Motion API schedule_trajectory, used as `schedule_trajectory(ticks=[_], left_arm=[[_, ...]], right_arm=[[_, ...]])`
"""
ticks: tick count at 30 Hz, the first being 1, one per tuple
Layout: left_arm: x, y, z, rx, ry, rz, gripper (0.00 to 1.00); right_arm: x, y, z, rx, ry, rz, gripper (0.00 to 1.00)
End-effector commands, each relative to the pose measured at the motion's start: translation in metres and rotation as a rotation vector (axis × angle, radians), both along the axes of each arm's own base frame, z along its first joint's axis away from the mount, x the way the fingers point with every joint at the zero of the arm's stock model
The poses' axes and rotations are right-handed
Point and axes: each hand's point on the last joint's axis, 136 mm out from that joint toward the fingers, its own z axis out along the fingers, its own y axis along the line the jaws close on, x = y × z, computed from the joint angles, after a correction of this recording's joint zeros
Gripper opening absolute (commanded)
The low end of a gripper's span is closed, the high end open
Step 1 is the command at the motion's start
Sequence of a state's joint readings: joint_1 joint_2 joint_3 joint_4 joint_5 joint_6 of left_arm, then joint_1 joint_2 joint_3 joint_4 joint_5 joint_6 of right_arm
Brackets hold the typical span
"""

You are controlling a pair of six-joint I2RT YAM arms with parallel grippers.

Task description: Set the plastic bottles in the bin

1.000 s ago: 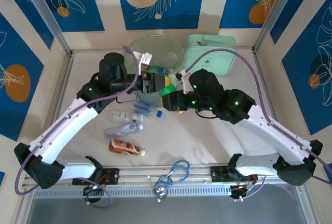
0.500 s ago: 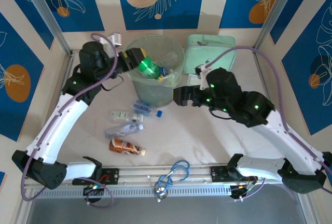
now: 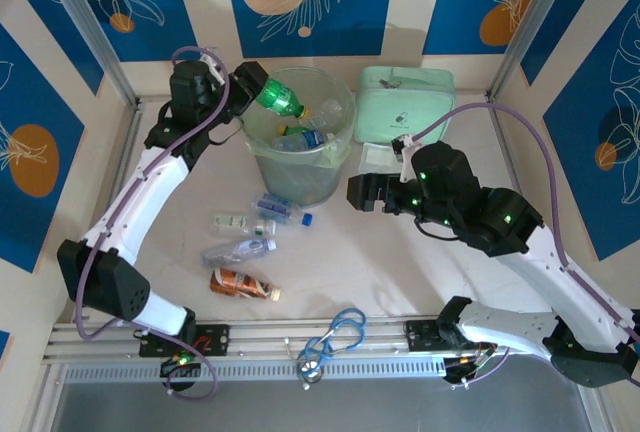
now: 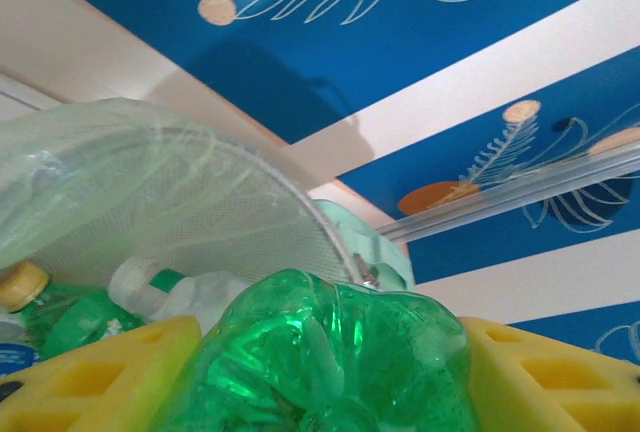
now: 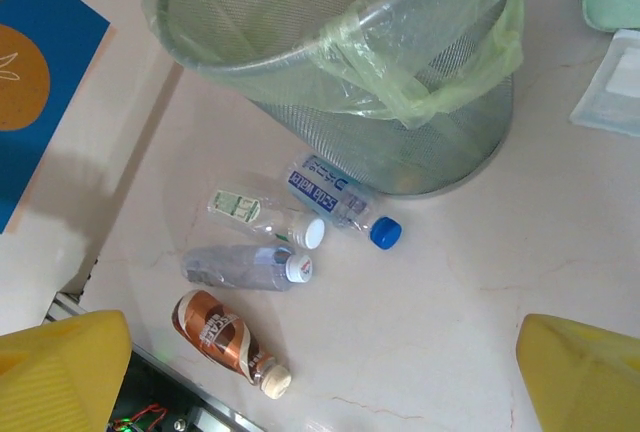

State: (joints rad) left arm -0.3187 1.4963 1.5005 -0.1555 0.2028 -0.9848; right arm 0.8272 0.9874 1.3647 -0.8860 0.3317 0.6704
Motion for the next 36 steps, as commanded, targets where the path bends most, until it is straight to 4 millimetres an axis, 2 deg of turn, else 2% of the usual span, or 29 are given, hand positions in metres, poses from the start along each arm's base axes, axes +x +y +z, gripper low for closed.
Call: schedule_trajectory(ticks=[1,4,6,9,15,17,19,23,26,31,34,36], left_arm=[[0.009,0.004,0.013,0.058,-0.035,0.013,0.59],[0.013,-0.005,0.003,0.072,0.0,-0.031,0.79],[0.012,-0.009,0.0,0.079,0.002,-0.052,0.86],[0.007,-0.005,0.003,0.147,-0.012,-0.03,0.96],[-0.011,0.021,0.025,0.297,-0.048,0.04,0.99],[-0.024,0.041,0.027,0.366,-0.039,0.102,1.0],[-0.043,0.068,0.019,0.428,0.0,0.184,0.99],[-0.081,0.106,-0.025,0.47,0.117,0.261,0.97],[-0.112,0.125,-0.071,0.46,0.239,0.269,0.93],[-0.155,0.128,-0.152,0.399,0.43,0.218,0.89],[-0.179,0.125,-0.19,0.375,0.545,0.192,0.88],[-0.196,0.129,-0.206,0.383,0.61,0.193,0.87]], right_arm=[[-0.005,0.001,0.003,0.021,0.006,0.009,0.99],[-0.004,0.0,0.001,0.016,0.005,0.007,0.99],[-0.004,0.002,0.001,0.018,0.005,0.012,0.99],[-0.004,0.004,0.0,0.025,0.007,0.02,0.99],[-0.004,0.012,-0.002,0.017,0.01,0.048,0.98],[-0.005,0.014,-0.003,0.011,0.008,0.056,0.98],[-0.006,0.017,-0.005,0.003,0.006,0.062,0.98],[-0.008,0.023,-0.012,-0.003,0.011,0.082,0.97],[-0.011,0.029,-0.017,-0.017,0.014,0.105,0.97],[-0.014,0.042,-0.028,-0.037,0.031,0.138,0.97],[-0.017,0.049,-0.037,-0.047,0.05,0.16,0.97],[-0.018,0.052,-0.046,-0.067,0.061,0.163,0.97]])
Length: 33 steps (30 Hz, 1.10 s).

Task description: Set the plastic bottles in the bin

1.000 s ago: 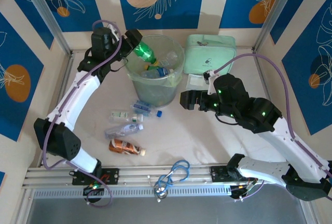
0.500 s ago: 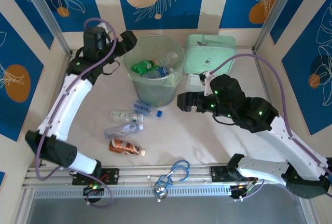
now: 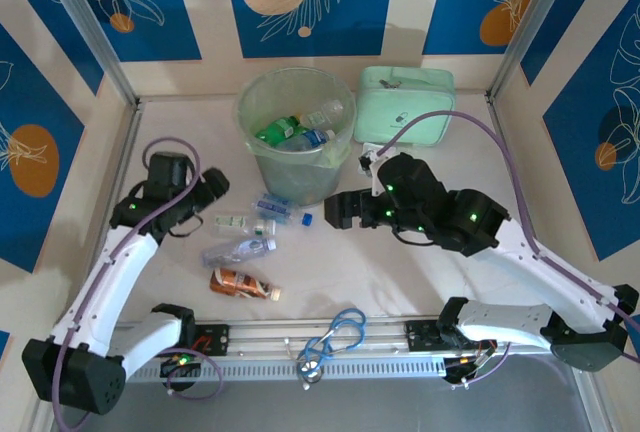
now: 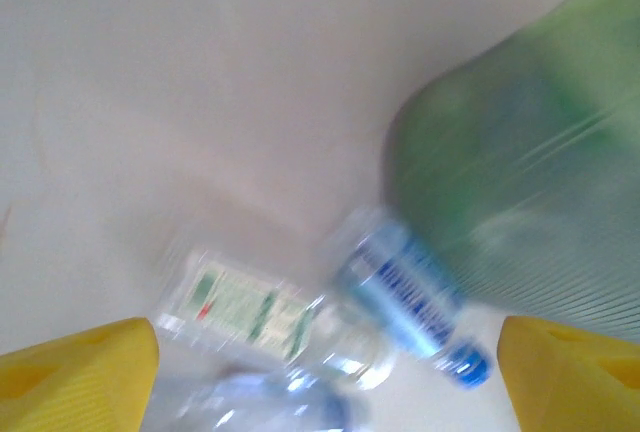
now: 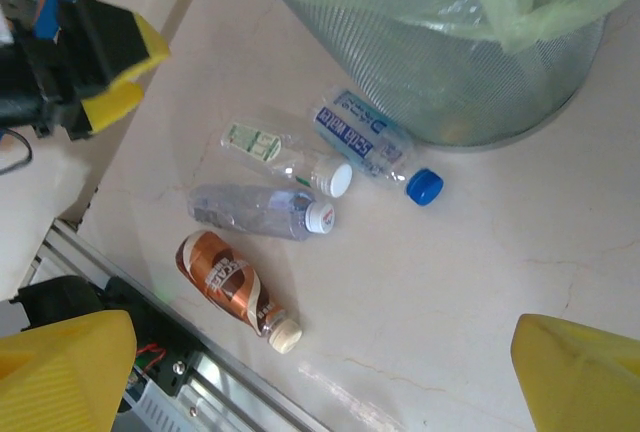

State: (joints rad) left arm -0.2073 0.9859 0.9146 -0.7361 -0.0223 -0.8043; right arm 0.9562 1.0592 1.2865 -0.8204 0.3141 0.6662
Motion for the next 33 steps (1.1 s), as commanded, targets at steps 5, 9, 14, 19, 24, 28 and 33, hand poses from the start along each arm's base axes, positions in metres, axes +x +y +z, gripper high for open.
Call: schedule_trajectory(ticks=[5,9,14,19,24,28,33], left_arm=[[-0.069,0.003,-0.04,-0.077,0.219,0.075,0.83],[-0.097,-0.005,-0.055,-0.1,0.311,0.081,0.79],[-0.113,-0.018,-0.071,-0.028,0.385,0.007,0.79],[-0.066,-0.014,-0.034,0.066,0.236,-0.038,0.83],[-0.003,0.015,0.031,0.246,0.043,0.022,0.89],[0.021,0.031,0.04,0.194,0.005,0.106,0.9],[0.024,0.04,0.025,0.113,0.029,0.157,0.87]], right_arm=[[-0.003,0.009,-0.026,-0.022,0.032,0.012,0.97],[0.001,0.01,-0.033,-0.021,0.04,0.002,0.97],[-0.003,0.03,-0.044,-0.012,0.08,0.091,0.97],[-0.03,0.078,-0.088,-0.124,0.151,0.3,0.93],[-0.055,0.128,-0.127,-0.252,0.164,0.481,0.9],[-0.068,0.164,-0.153,-0.314,0.159,0.602,0.89],[-0.077,0.192,-0.19,-0.378,0.181,0.688,0.88]])
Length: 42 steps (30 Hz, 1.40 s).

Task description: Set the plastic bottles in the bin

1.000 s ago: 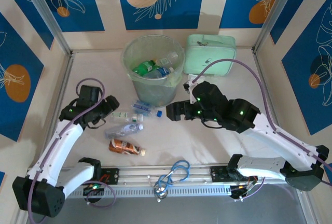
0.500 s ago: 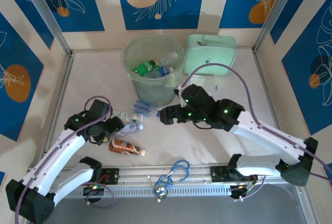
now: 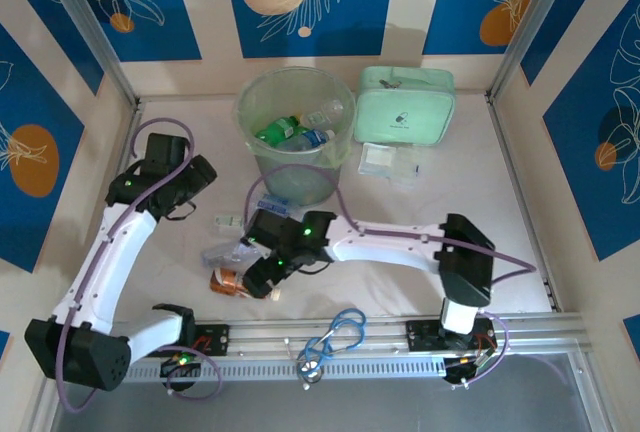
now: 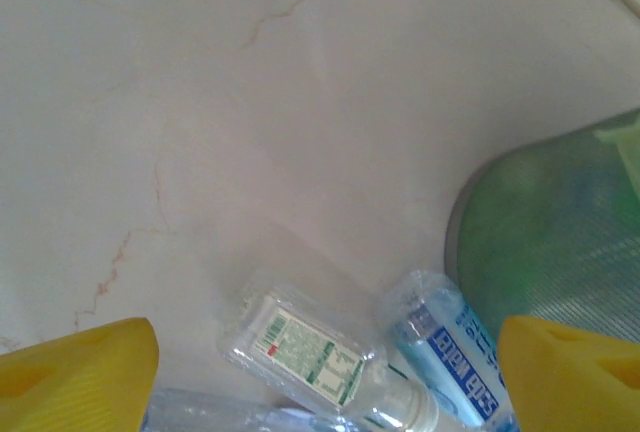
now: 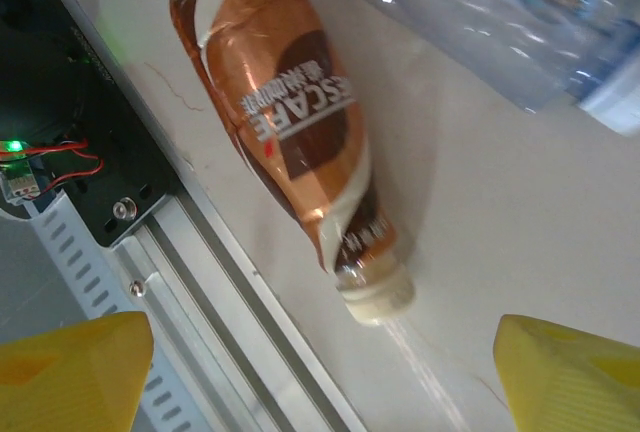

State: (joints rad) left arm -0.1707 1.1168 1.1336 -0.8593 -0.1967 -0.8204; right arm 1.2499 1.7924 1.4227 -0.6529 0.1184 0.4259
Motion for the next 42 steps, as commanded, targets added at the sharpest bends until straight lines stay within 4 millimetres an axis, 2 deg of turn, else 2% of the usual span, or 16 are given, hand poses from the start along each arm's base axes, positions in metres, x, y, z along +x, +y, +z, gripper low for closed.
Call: schedule_trajectory(ticks=[1,6,12,22,27,31,35,39,42], left_arm=[[-0.001,0.007,-0.014,-0.025,0.025,0.015,0.87],[-0.011,0.029,-0.034,-0.085,0.052,0.095,0.85],[-0.015,0.031,-0.039,-0.103,0.053,0.097,0.84],[-0.015,0.028,-0.045,-0.117,0.051,0.091,0.82],[-0.014,0.027,-0.043,-0.125,0.041,0.09,0.82],[-0.015,0.027,-0.042,-0.127,0.036,0.086,0.81],[-0.015,0.026,-0.036,-0.128,0.022,0.083,0.81],[-0.014,0.023,-0.023,-0.143,-0.009,0.072,0.8],[-0.009,0.015,-0.007,-0.177,-0.056,0.034,0.8]], right_arm=[[-0.008,0.019,-0.012,-0.003,0.011,0.098,0.88],[-0.01,0.041,-0.031,-0.038,0.013,0.145,0.88],[-0.007,0.058,-0.047,-0.064,0.028,0.173,0.88],[-0.005,0.064,-0.082,-0.155,0.053,0.178,0.84],[-0.004,0.062,-0.088,-0.177,0.052,0.166,0.74],[0.0,0.061,-0.078,-0.152,0.038,0.147,0.65],[0.006,0.058,-0.053,-0.089,0.016,0.114,0.61],[0.014,0.05,-0.006,0.01,-0.016,0.061,0.59],[0.019,0.038,0.039,0.103,-0.042,0.011,0.59]])
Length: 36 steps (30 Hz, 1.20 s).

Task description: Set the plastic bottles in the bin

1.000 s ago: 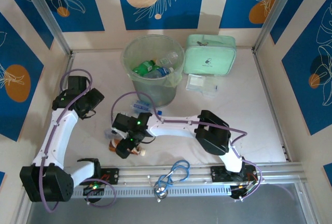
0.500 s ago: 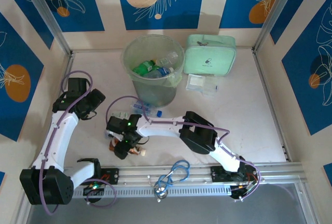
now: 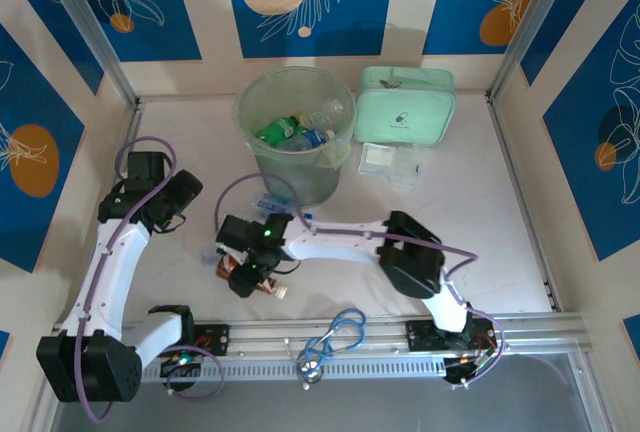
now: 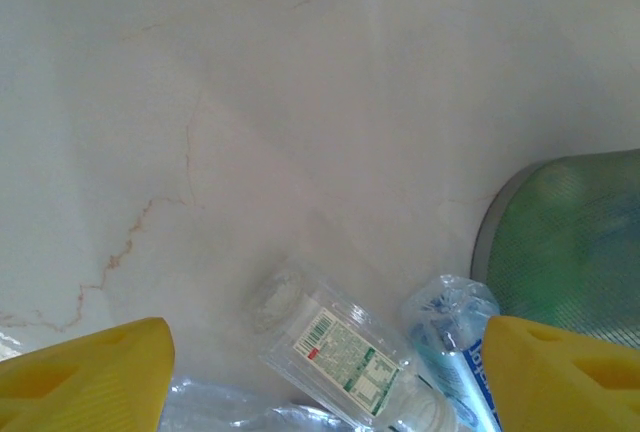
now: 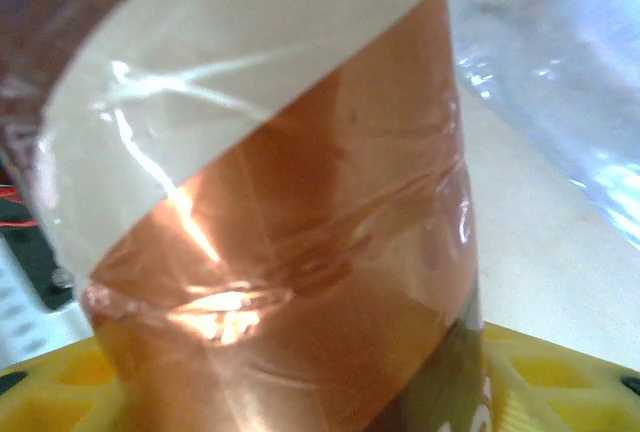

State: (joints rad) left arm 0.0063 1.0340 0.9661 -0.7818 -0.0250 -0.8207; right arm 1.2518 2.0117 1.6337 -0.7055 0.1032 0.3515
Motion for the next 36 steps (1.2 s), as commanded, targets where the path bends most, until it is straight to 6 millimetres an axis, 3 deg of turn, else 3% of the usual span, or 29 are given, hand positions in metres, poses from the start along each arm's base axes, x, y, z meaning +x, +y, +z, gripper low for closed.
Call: schedule_trajectory(ticks=[1,4,9,13,16,20,24,28,36], left_arm=[[0.009,-0.013,0.034,-0.055,-0.104,-0.054,0.79],[0.025,-0.044,0.062,-0.156,-0.235,-0.173,0.78],[0.04,-0.121,0.144,-0.385,-0.578,-0.481,0.79],[0.021,-0.178,0.212,-0.518,-0.79,-0.761,0.84],[-0.004,-0.214,0.247,-0.601,-0.904,-0.962,0.9],[-0.023,-0.242,0.265,-0.715,-0.948,-1.113,0.92],[-0.034,-0.27,0.259,-0.772,-0.895,-1.245,0.92],[-0.053,-0.293,0.259,-0.8,-0.869,-1.361,0.94],[-0.07,-0.315,0.255,-0.817,-0.839,-1.466,0.94]], right_arm=[[0.011,-0.007,0.079,0.188,-0.041,-0.08,0.59],[0.021,-0.03,0.126,0.305,-0.048,-0.158,0.59],[0.041,-0.081,0.193,0.492,-0.045,-0.295,0.59],[0.054,-0.121,0.224,0.609,-0.017,-0.385,0.59],[0.061,-0.147,0.241,0.696,0.017,-0.436,0.6],[0.064,-0.172,0.257,0.771,0.035,-0.475,0.6],[0.062,-0.186,0.268,0.823,0.052,-0.483,0.6],[0.059,-0.187,0.275,0.848,0.076,-0.467,0.6],[0.059,-0.179,0.284,0.869,0.11,-0.435,0.6]])
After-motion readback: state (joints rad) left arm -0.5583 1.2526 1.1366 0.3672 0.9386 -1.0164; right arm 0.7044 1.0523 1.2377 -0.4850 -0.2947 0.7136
